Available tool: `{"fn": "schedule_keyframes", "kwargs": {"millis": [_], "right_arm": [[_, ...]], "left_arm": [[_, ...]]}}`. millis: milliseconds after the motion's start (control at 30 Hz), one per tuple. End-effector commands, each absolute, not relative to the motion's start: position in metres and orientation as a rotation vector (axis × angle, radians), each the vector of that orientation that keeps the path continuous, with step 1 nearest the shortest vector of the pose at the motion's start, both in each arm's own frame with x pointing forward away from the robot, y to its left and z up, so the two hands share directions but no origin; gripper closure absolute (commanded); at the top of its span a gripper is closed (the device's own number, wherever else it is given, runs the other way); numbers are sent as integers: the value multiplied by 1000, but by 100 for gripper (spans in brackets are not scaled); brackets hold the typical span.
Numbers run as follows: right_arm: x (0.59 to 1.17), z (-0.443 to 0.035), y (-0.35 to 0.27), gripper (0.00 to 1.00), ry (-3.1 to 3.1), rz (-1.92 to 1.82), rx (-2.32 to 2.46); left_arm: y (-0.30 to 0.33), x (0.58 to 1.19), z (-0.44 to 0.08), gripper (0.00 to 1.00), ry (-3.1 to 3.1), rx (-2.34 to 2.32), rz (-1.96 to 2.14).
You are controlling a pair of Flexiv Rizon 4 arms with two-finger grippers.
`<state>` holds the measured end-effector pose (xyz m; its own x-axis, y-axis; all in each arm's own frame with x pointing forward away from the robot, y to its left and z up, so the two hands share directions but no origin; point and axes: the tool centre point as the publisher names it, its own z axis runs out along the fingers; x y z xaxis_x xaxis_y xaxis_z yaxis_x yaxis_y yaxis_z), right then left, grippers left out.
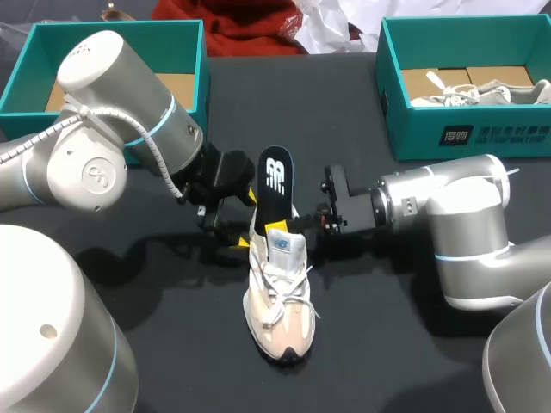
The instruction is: Take the shoe out of the shoebox, open the shoe tongue, remove and reinsert the insole, then place the shoe into the shoebox
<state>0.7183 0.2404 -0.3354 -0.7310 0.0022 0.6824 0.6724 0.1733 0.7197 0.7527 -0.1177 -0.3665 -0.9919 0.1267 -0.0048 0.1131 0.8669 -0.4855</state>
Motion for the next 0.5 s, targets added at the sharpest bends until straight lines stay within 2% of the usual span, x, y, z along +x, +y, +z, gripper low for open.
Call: {"fn": "schedule_keyframes", "kwargs": {"millis": [33,100,500], "right_arm": [[716,-332,242,74,-1919,-1641,-627],[718,-329,241,67,-1932,-1659,-615],[743,-306,241,72,-1991,-1700,-535]], "left_arm": [[-118,752,-367,0,-3011,-194,778],[-118,752,-367,0,-3011,-194,778],[-118,752,-367,0,-3011,-194,778]]}}
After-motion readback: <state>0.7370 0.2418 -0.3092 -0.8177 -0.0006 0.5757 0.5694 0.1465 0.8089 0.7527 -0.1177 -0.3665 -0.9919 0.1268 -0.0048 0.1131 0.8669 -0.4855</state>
